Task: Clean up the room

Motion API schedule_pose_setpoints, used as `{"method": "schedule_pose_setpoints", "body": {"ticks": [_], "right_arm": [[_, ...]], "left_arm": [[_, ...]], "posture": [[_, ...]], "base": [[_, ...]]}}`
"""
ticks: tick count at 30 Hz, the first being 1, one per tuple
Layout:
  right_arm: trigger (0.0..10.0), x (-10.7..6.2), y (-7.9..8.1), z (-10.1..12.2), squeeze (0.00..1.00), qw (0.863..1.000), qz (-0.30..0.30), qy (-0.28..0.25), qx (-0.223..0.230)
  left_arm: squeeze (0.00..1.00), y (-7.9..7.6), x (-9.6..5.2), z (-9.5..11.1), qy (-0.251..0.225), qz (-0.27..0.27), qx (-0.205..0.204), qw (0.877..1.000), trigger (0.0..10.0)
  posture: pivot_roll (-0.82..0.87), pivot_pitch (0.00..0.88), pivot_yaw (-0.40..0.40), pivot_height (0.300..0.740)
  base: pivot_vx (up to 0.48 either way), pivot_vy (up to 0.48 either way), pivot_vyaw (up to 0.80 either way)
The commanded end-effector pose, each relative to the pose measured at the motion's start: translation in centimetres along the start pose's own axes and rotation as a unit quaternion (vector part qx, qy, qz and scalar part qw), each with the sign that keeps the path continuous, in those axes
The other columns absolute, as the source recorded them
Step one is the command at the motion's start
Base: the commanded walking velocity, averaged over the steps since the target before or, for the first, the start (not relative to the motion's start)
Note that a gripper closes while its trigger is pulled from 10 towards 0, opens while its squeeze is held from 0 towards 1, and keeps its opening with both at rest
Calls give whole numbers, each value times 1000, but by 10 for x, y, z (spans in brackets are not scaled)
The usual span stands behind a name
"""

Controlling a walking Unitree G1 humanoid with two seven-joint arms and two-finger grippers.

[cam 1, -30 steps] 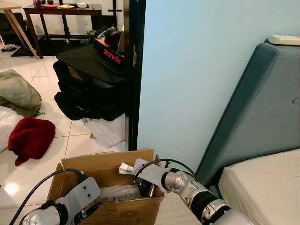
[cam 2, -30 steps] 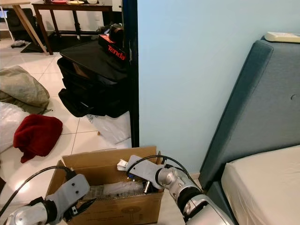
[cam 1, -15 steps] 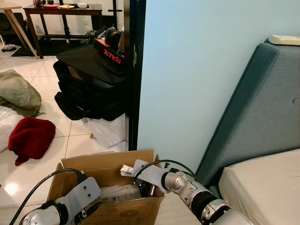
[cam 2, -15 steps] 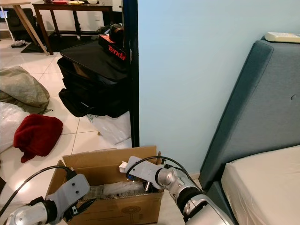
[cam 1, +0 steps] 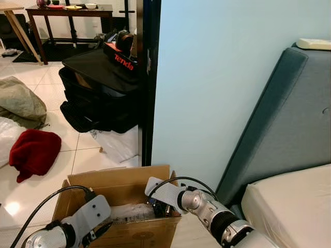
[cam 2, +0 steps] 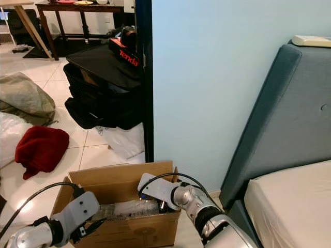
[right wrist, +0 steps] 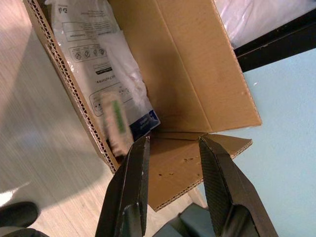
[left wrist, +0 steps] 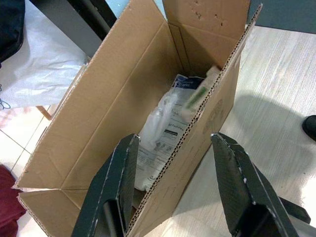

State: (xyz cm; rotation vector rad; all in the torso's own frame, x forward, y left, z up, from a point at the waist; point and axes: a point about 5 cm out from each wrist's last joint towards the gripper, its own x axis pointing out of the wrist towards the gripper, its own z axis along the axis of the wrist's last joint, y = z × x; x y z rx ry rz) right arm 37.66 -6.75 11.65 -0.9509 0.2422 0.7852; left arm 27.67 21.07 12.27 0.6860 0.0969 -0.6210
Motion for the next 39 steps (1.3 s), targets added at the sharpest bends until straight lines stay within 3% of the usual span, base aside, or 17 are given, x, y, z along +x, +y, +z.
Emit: {"method": "schedule_pose_setpoints", "body": {"ticks": [1,7,8,9,10,11,13,14,15,16,18,20,22,24,26,35,39], "right_arm": [[10000,1,5,-2,0,1000,8,3,-3],[10000,1,4,-3,0,1000,-7,0,6],[10000,0,1,-7,0,991,-47,-12,123],[10000,-1,0,-10,0,982,-66,-17,174],[10000,-1,0,-10,0,982,-66,-17,174],[10000,-2,0,-17,0,966,-97,-20,241],[10000,-2,0,-17,0,966,-97,-20,241],[10000,-4,0,-22,0,954,-116,-20,277],[10000,-7,9,-35,0,943,-132,-27,306],[10000,-7,9,-35,0,943,-132,-27,306],[10000,-9,17,-44,0,936,-139,-29,321],[10000,-9,17,-44,0,936,-139,-29,321],[10000,-13,22,-55,0,917,-167,-22,362],[10000,-18,35,-65,0,891,-193,-31,409],[10000,-19,40,-68,0,884,-197,-33,422],[10000,-20,52,-71,0,874,-191,-22,446],[10000,-20,54,-70,0,881,-186,-20,435]], "left_arm": [[0,-7,0,-5,7,-16,-3,1000,10000],[0,-12,3,-6,13,-8,-12,1000,10000],[0,-14,10,-12,40,66,-51,996,10000],[0,-15,12,-15,53,101,-76,991,10000],[0,-15,12,-15,53,101,-76,991,10000],[0,-18,16,-19,65,155,-128,978,10000],[0,-18,16,-19,65,155,-128,978,10000],[0,-21,17,-22,73,186,-162,966,10000],[0,-34,17,-34,113,251,-231,933,10000],[0,-34,17,-34,113,251,-231,933,10000],[0,-43,16,-37,124,279,-263,915,10000],[0,-43,16,-37,124,279,-263,915,10000],[0,-50,20,-32,113,283,-277,911,10000],[0,-53,27,-22,89,283,-274,915,10000],[0,-54,29,-20,85,284,-273,915,10000],[0,-49,30,-18,101,316,-270,904,10000],[0,-46,28,-19,101,325,-271,900,10000]], "posture": [[36,273,-86,622],[33,258,-86,622],[35,226,-89,622],[35,226,-89,622],[35,226,-89,622],[35,195,-85,622],[35,195,-85,622],[34,190,-84,622],[18,149,-64,622],[18,149,-64,622],[11,137,-55,622],[11,137,-55,622],[2,121,-42,622],[-2,109,-35,622],[-7,107,-32,627],[-10,108,-29,662],[-7,106,-33,672]], "base": [[0,0,0],[0,0,0],[0,0,0],[0,0,0],[0,0,0],[0,0,0],[0,0,0],[0,0,0],[0,0,0],[0,0,0],[0,0,0],[0,0,0],[0,0,0],[0,0,0],[0,0,0],[0,0,0],[0,0,0]]}}
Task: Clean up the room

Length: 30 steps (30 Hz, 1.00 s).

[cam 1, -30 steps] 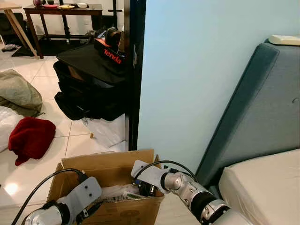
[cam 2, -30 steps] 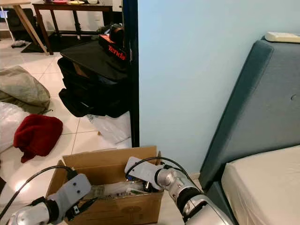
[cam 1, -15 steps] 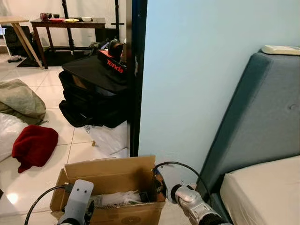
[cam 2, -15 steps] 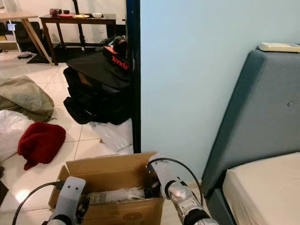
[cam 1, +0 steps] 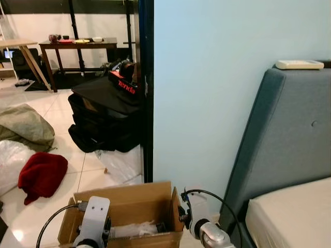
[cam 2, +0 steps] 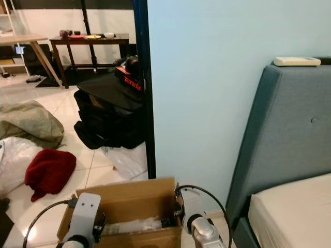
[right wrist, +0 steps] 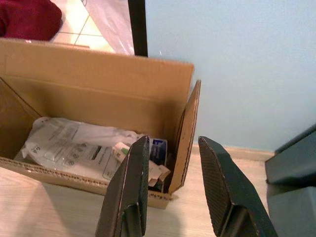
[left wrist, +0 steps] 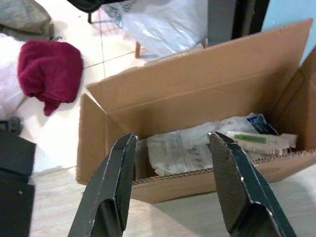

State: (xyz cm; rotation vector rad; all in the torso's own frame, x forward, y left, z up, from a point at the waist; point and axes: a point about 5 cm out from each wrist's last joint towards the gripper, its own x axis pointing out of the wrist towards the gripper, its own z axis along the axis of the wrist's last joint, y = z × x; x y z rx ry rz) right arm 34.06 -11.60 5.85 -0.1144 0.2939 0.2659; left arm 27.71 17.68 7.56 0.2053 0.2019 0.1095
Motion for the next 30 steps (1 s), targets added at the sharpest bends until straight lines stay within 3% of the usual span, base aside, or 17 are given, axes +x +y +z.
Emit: {"method": "schedule_pose_setpoints", "body": {"ticks": [1,30], "right_arm": [[10000,-2,2,-8,0,1000,2,14,5],[10000,-8,4,-8,0,1000,1,10,5]], "left_arm": [[0,4,-1,-3,7,12,-2,1000,10000],[0,-1,0,-1,1,9,-19,1000,10000]], "posture": [[-7,106,-33,672],[-10,67,-37,737]], "base": [[0,0,0],[0,0,0]]}}
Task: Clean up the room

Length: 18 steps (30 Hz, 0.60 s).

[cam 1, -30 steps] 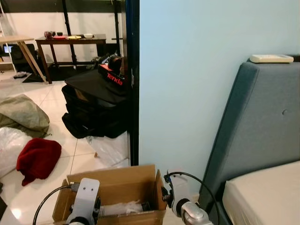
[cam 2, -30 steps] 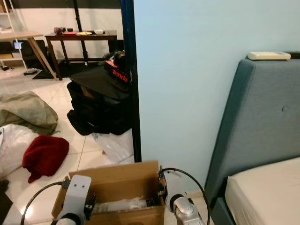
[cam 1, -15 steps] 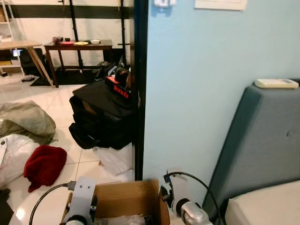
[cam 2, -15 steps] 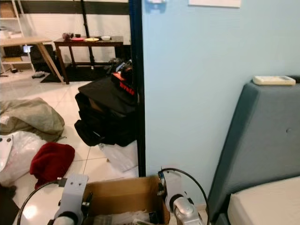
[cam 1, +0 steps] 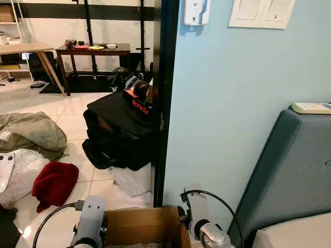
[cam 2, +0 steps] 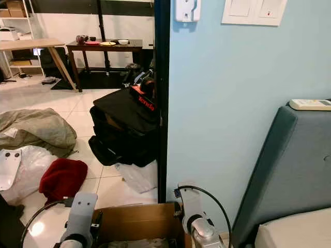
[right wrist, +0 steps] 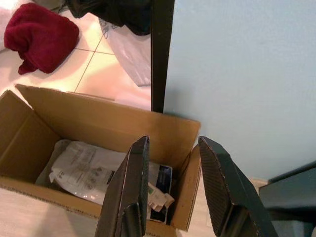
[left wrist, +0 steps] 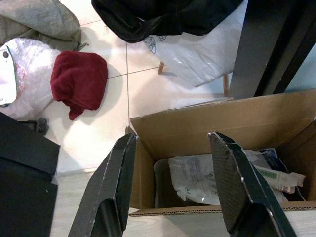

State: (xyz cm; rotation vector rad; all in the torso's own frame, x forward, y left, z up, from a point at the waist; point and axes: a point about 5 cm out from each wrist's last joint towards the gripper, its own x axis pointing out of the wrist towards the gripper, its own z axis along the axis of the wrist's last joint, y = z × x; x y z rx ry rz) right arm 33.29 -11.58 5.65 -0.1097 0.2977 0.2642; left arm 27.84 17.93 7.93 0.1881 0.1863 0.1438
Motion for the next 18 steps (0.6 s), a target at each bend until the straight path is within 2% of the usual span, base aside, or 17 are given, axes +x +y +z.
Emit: {"method": "schedule_pose_setpoints", "body": {"ticks": [1,8,10,12,18], "right_arm": [[10000,-2,2,-6,0,1000,1,9,2],[10000,-7,2,-19,0,999,-5,33,-6],[10000,-10,0,-30,0,998,-21,59,-10],[10000,-10,0,-30,0,998,-21,59,-10],[10000,-14,-2,-36,0,997,-28,70,0]], "left_arm": [[0,-5,-1,-5,9,-12,-9,1000,10000],[0,-11,-1,-8,16,-20,1,1000,10000],[0,-12,0,-9,18,-21,3,1000,10000],[0,-12,0,-9,18,-21,3,1000,10000],[0,-15,-1,-10,21,-30,3,999,10000]], "posture": [[-10,67,-37,737],[-16,52,-37,737],[-21,47,-34,737],[-21,47,-34,737],[-22,45,-34,737]], "base": [[0,0,0],[0,0,0],[0,0,0],[0,0,0],[0,0,-800]]}}
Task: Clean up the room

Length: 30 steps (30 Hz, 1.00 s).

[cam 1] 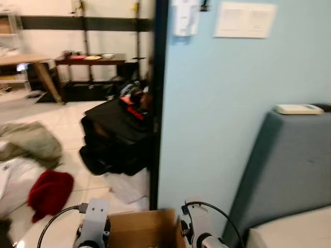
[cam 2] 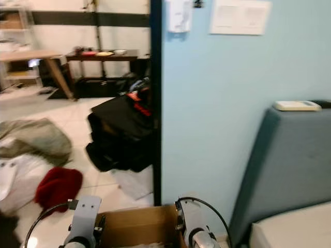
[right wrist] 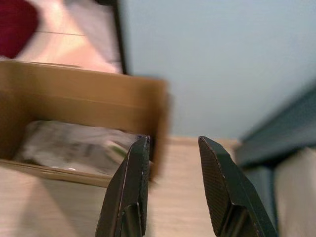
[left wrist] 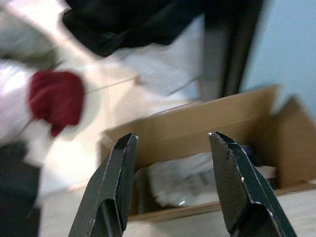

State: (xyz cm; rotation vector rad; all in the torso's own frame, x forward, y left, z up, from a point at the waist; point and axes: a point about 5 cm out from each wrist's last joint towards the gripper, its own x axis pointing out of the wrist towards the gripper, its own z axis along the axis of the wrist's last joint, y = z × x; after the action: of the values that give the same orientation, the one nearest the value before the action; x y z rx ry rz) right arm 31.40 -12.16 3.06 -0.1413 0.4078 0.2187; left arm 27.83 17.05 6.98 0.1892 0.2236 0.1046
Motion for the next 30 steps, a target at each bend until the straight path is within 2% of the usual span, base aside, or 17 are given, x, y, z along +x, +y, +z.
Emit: {"method": "schedule_pose_setpoints", "body": {"ticks": [1,11,30], "right_arm": [[10000,-2,-3,-6,0,1000,-7,13,5],[10000,-2,-1,-5,0,1000,-3,13,13],[10000,-4,-8,-10,0,999,-11,26,18]], "left_arm": [[0,-4,-1,-2,4,-9,-1,1000,10000],[0,-8,-2,0,-2,-18,-4,1000,10000],[0,-5,-3,-2,-2,-23,-4,1000,10000]], "posture": [[-22,45,-34,737],[-17,43,-36,737],[-20,57,-36,737]], "base": [[0,0,-800],[0,0,-800],[0,0,-800]]}}
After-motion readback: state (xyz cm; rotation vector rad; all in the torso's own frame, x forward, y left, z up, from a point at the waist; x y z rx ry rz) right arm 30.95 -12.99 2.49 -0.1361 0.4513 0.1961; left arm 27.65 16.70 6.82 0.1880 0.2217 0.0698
